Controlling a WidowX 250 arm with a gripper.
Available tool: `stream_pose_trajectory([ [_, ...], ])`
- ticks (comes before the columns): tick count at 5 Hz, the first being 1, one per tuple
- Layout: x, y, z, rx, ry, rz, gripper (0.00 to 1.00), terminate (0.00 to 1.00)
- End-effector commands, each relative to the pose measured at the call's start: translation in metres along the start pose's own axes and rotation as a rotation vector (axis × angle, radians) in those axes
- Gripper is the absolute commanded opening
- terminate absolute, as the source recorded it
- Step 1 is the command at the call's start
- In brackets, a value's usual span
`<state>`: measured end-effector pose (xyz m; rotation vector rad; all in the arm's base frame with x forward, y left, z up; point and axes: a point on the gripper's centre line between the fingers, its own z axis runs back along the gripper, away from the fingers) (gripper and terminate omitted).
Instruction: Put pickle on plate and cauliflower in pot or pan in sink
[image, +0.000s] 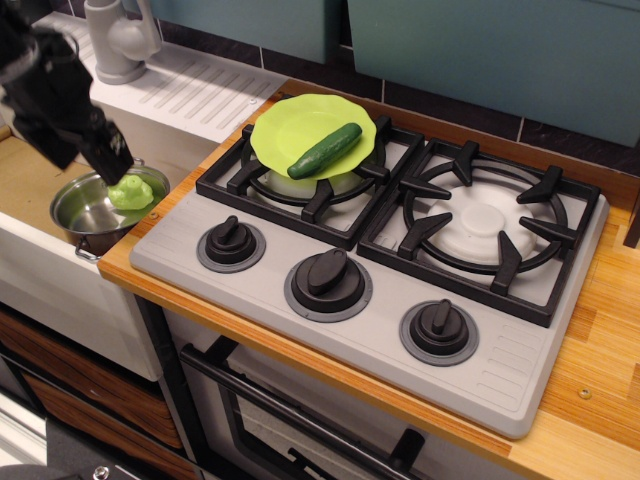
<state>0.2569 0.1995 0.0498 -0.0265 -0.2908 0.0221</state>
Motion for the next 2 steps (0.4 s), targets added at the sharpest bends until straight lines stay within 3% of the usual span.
stream_pose_trajectory([
  [1,0.024,-0.014,0.061,0.137,0.023,-0.009,1.00,0.00],
  [2,0.029,-0.021,0.080,0.148,0.056,0.002,1.00,1.00],
])
